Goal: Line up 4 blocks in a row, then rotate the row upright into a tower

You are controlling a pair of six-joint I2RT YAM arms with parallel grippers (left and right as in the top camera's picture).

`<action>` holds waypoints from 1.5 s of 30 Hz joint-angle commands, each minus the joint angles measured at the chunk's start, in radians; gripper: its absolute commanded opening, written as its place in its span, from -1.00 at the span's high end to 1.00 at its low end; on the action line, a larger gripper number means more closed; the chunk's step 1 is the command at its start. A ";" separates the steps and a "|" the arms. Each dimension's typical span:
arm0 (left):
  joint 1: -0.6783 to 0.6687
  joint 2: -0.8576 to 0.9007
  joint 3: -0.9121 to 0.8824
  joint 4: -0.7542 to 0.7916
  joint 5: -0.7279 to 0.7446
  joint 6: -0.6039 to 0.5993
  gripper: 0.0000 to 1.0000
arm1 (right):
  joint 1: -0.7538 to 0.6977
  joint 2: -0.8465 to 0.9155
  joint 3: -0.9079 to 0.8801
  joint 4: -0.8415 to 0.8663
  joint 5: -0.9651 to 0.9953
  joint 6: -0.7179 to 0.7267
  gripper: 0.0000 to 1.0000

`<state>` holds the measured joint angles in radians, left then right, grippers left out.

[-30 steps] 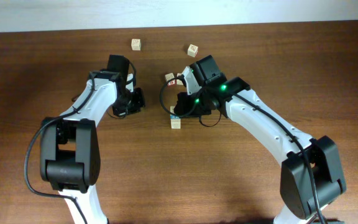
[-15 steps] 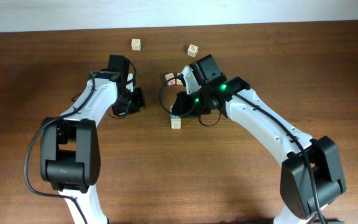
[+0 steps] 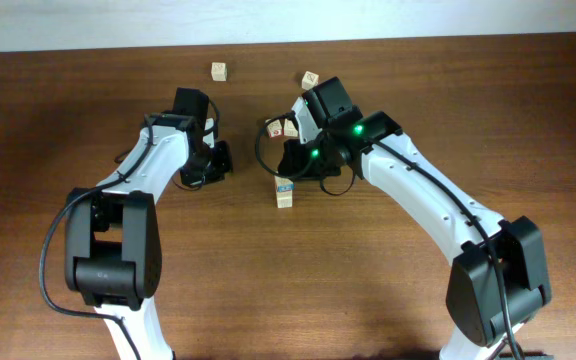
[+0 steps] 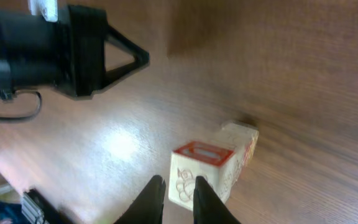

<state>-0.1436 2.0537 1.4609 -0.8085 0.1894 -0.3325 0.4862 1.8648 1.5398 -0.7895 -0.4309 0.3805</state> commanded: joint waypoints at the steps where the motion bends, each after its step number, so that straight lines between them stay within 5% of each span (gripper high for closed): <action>1: 0.003 -0.068 0.100 -0.063 -0.011 0.042 1.00 | -0.026 -0.011 0.141 -0.095 0.029 -0.080 0.58; 5: 0.003 -0.235 0.248 -0.172 -0.079 0.081 1.00 | -0.092 -0.015 0.446 -0.414 0.176 -0.158 0.40; 7: 0.003 -0.327 0.269 -0.178 -0.123 0.081 0.79 | -0.122 -0.019 0.595 -0.566 0.259 -0.167 0.22; 8: 0.003 -0.393 0.269 -0.182 -0.150 0.080 0.14 | -0.142 -0.028 0.716 -0.685 0.334 -0.167 0.03; 9: 0.003 -0.424 0.268 -0.201 -0.150 0.080 -0.77 | -0.153 -0.037 0.782 -0.748 0.372 -0.167 -0.04; 10: 0.003 -0.444 0.268 -0.218 -0.150 0.080 -0.99 | -0.160 -0.046 0.838 -0.798 0.398 -0.167 -0.16; 13: 0.003 -0.459 0.268 -0.222 -0.149 0.080 -0.98 | -0.167 -0.117 0.996 -0.909 0.455 -0.167 -0.96; 20: 0.003 -0.459 0.268 -0.223 -0.149 0.080 -0.98 | -0.166 -0.343 0.999 -0.909 0.439 -0.164 -0.96; 31: 0.003 -0.459 0.268 -0.223 -0.149 0.080 -0.99 | -0.168 -0.360 0.982 -0.814 0.573 -0.235 -0.96; 36: 0.003 -0.459 0.268 -0.223 -0.149 0.080 -0.98 | -0.249 -0.573 0.590 -0.494 0.502 -0.377 -0.96; 45: 0.003 -0.459 0.268 -0.223 -0.149 0.080 -0.98 | -0.442 -1.328 -0.716 0.440 0.430 -0.377 -0.96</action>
<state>-0.1436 1.5951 1.7218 -1.0325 0.0441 -0.2646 0.0822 0.6983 1.0786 -0.4629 0.0322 0.0120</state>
